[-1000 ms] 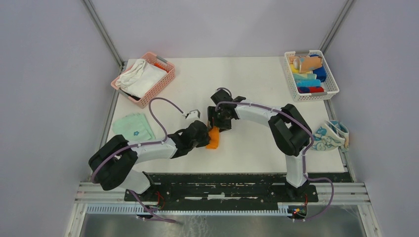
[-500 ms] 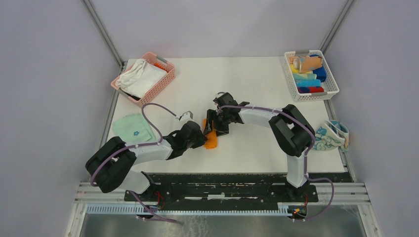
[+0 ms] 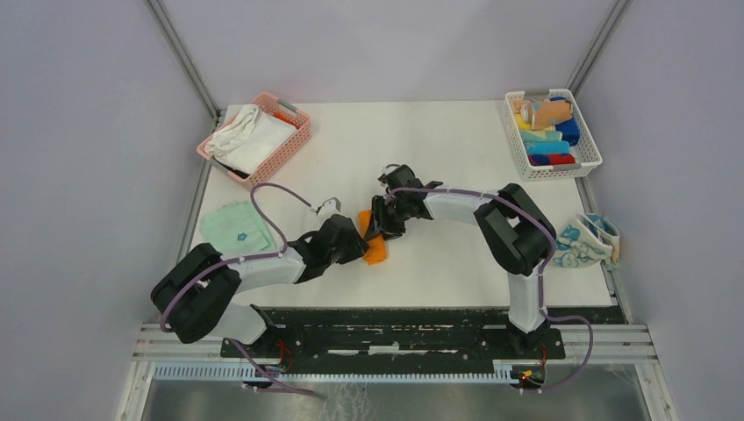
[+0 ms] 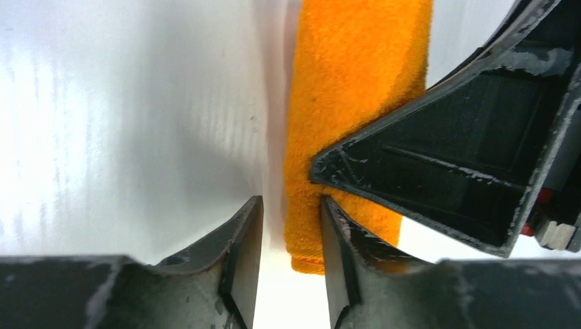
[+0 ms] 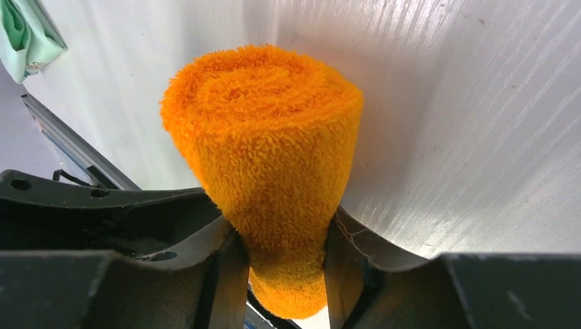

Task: Roll the towels
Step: Pick up the towel at the center of the board.

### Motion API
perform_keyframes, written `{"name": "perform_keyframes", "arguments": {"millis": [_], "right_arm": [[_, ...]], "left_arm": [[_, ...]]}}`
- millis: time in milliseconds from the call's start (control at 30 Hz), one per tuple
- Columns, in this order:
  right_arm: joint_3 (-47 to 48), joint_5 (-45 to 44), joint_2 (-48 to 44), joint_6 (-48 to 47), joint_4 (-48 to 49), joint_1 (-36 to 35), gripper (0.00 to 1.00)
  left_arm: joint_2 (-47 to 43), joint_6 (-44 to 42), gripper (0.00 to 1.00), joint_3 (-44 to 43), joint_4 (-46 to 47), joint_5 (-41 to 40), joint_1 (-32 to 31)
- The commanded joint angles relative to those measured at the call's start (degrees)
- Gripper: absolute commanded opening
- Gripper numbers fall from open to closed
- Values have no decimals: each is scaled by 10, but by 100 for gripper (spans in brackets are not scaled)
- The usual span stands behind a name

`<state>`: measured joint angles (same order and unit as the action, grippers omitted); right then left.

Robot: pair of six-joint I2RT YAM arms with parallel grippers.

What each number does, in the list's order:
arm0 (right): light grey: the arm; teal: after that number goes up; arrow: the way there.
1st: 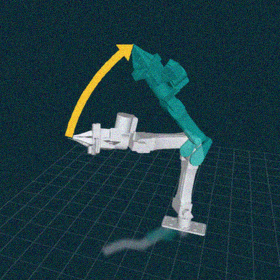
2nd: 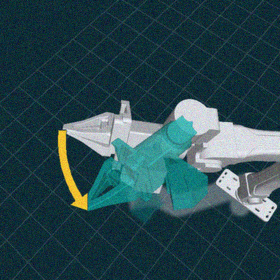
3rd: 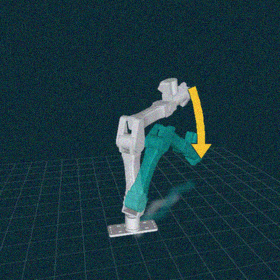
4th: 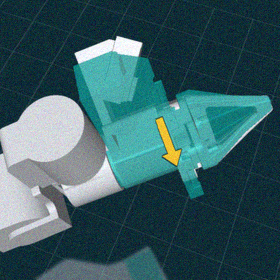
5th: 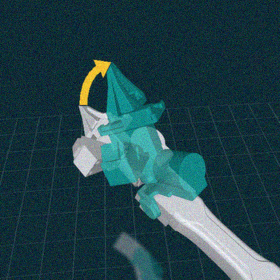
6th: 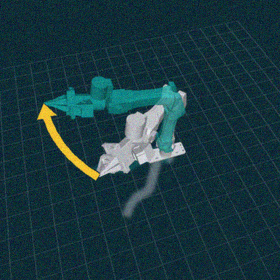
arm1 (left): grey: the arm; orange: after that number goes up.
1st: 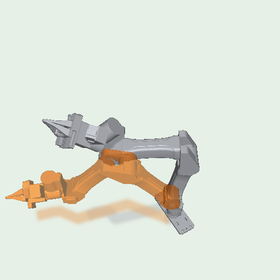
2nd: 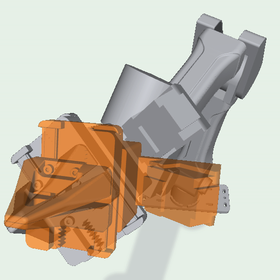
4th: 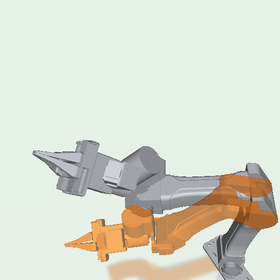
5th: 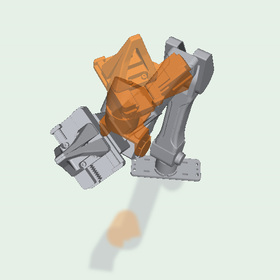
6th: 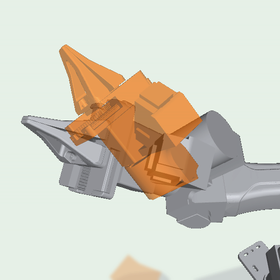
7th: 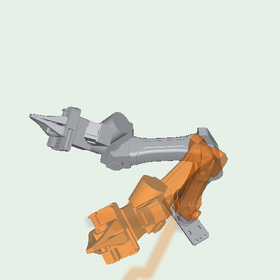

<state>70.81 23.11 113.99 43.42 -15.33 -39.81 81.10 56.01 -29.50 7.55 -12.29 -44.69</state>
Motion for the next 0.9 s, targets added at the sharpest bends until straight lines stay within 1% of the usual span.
{"name": "perform_keyframes", "arguments": {"millis": [0,100,233,300,400,533,633,700,800,867], "right_arm": [[-20,-2,5,10,38,9,41],[-37,21,-27,30,77,41,40],[-64,60,-74,77,152,101,39],[-73,68,-100,92,178,145,39],[-81,77,-137,108,202,213,39],[-78,93,-169,124,215,327,39],[-70,108,-172,144,235,425,39],[-58,113,-164,164,254,485,39],[-31,107,-144,186,278,561,39],[-16,93,-125,210,313,602,39]], "left_arm": [[-60,-33,51,-11,-58,-1,3],[-130,-56,59,-30,-98,-9,23],[-198,-92,68,-63,-171,6,86],[-223,-120,71,-86,-212,11,128],[-249,-167,77,-135,-268,5,170],[-270,-235,85,-198,-332,-31,204],[-292,-288,90,-226,-344,-67,214],[-304,-322,91,-228,-337,-98,215],[-312,-362,93,-227,-330,-156,217],[-317,-379,93,-219,-319,-185,216]]}}
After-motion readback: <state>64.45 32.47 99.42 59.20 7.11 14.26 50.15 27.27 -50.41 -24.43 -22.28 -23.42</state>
